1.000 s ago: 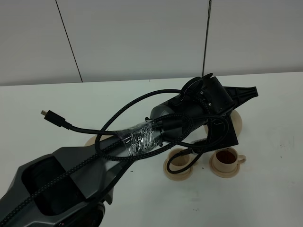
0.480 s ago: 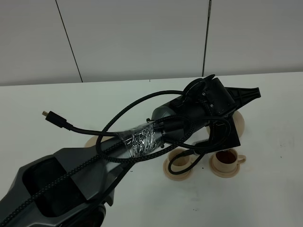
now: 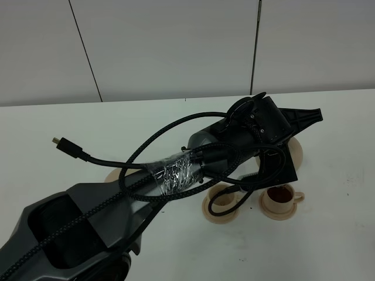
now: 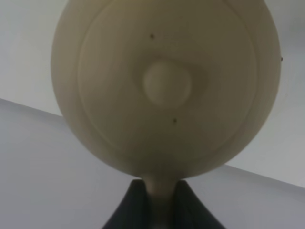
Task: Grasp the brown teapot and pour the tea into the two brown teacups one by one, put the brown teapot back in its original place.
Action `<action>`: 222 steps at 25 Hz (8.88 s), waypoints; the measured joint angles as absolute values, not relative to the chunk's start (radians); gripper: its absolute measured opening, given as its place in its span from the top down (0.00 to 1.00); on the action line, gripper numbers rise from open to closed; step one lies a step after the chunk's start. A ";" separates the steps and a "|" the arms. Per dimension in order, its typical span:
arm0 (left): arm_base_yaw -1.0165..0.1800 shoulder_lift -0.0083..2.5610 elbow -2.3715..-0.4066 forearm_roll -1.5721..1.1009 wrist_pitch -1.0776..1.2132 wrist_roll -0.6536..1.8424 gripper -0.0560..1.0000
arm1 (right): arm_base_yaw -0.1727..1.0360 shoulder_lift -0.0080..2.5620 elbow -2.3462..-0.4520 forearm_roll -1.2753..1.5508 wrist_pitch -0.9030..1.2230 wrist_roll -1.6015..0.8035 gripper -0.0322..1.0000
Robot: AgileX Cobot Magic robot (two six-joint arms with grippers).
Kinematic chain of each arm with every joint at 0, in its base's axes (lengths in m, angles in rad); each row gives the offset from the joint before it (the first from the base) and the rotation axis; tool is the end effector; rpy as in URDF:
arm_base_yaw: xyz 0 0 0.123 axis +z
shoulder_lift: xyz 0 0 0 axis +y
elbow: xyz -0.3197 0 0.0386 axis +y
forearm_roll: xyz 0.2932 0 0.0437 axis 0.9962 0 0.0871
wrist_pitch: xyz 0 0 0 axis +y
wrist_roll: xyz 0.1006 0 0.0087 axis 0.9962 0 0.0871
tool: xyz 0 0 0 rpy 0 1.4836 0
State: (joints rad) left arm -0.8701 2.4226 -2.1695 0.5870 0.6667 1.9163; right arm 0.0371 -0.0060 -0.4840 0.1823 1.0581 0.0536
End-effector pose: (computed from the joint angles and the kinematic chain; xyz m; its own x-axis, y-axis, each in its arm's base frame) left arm 0.4329 -0.4595 0.2090 0.6984 0.1584 0.6980 -0.1130 -0.9385 0.3261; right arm 0.0063 0.0162 0.2907 -0.4766 0.1239 -0.8704 -0.1100 0.9738 0.1988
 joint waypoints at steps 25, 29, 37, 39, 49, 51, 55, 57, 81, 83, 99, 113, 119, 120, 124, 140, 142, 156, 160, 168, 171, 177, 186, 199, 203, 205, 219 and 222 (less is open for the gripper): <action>-0.870 2.423 -2.169 0.587 0.667 1.916 0.79 | 0.037 -0.006 -0.484 0.182 1.058 0.054 0.73; -0.870 2.423 -2.169 0.587 0.667 1.915 0.79 | 0.037 -0.006 -0.484 0.182 1.058 0.054 0.73; -0.870 2.423 -2.169 0.587 0.667 1.909 0.79 | 0.037 -0.006 -0.484 0.182 1.058 0.054 0.73; -0.870 2.423 -2.169 0.585 0.668 1.896 0.79 | 0.037 -0.006 -0.484 0.182 1.058 0.054 0.73; -0.870 2.423 -2.169 0.583 0.706 1.857 0.79 | 0.037 -0.006 -0.484 0.182 1.058 0.054 0.73; -0.869 2.423 -2.169 0.578 0.720 1.857 0.79 | 0.037 -0.006 -0.484 0.182 1.058 0.054 0.73; -0.868 2.423 -2.169 0.575 0.731 1.852 0.79 | 0.037 -0.006 -0.484 0.182 1.058 0.054 0.73; -0.867 2.423 -2.169 0.575 0.734 1.845 0.79 | 0.037 -0.006 -0.484 0.182 1.058 0.054 0.73; -0.857 2.414 -2.170 0.572 0.822 1.762 0.79 | 0.037 -0.006 -0.484 0.182 1.058 0.054 0.73; -0.857 2.414 -2.170 0.572 0.823 1.749 0.79 | 0.037 -0.006 -0.484 0.182 1.058 0.054 0.73; -0.857 2.402 -2.170 0.568 0.857 1.648 0.79 | 0.037 -0.006 -0.484 0.182 1.058 0.054 0.73; -0.829 2.364 -2.170 0.565 0.934 1.421 0.79 | 0.037 -0.006 -0.484 0.182 1.058 0.054 0.73; -0.815 2.355 -2.170 0.563 0.948 1.235 0.79 | 0.037 -0.006 -0.484 0.182 1.058 0.054 0.73; -0.813 2.355 -2.170 0.559 0.950 1.207 0.79 | 0.037 -0.006 -0.484 0.182 1.058 0.054 0.73; -0.809 2.355 -2.170 0.558 0.954 1.098 0.79 | 0.037 -0.006 -0.484 0.182 1.058 0.054 0.73; -0.751 2.355 -2.170 0.347 1.053 0.740 0.79 | 0.037 -0.006 -0.484 0.182 1.058 0.054 0.73; -0.731 2.355 -2.170 0.307 1.067 0.714 0.79 | 0.037 -0.006 -0.484 0.182 1.058 0.054 0.73; -0.639 2.355 -2.170 0.092 1.094 0.685 0.79 | 0.037 -0.006 -0.484 0.182 1.058 0.054 0.73; -0.638 2.355 -2.170 0.094 1.128 0.737 0.79 | 0.037 -0.006 -0.484 0.182 1.058 0.054 0.73; -0.638 2.355 -2.170 0.108 1.119 1.103 0.79 | 0.037 -0.006 -0.484 0.182 1.058 0.054 0.73; -0.638 2.355 -2.170 0.108 1.087 1.270 0.79 | 0.037 -0.006 -0.484 0.182 1.058 0.054 0.73; -0.638 2.355 -2.170 0.090 1.050 1.542 0.79 | 0.037 -0.006 -0.484 0.182 1.058 0.054 0.73; -0.638 2.355 -2.176 0.088 1.047 1.622 0.79 | 0.037 -0.006 -0.484 0.182 1.058 0.054 0.73; -0.618 2.355 -2.230 0.020 1.113 1.585 0.79 | 0.037 -0.006 -0.484 0.182 1.058 0.054 0.73; -0.618 2.355 -2.230 0.018 1.150 1.572 0.79 | 0.037 -0.006 -0.484 0.182 1.058 0.054 0.73; -0.618 2.355 -2.230 0.018 1.175 1.565 0.79 | 0.037 -0.006 -0.484 0.182 1.058 0.054 0.73; -0.618 2.355 -2.231 0.021 1.188 1.544 0.79 | 0.037 -0.006 -0.484 0.182 1.058 0.054 0.73; -0.618 2.355 -2.231 0.043 1.188 1.540 0.79 | 0.037 -0.006 -0.484 0.182 1.058 0.054 0.73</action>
State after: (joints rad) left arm -0.6180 2.3549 -2.2307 0.0429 1.1882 1.5403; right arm 0.0371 -0.0060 -0.4840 0.1823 1.0581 0.0536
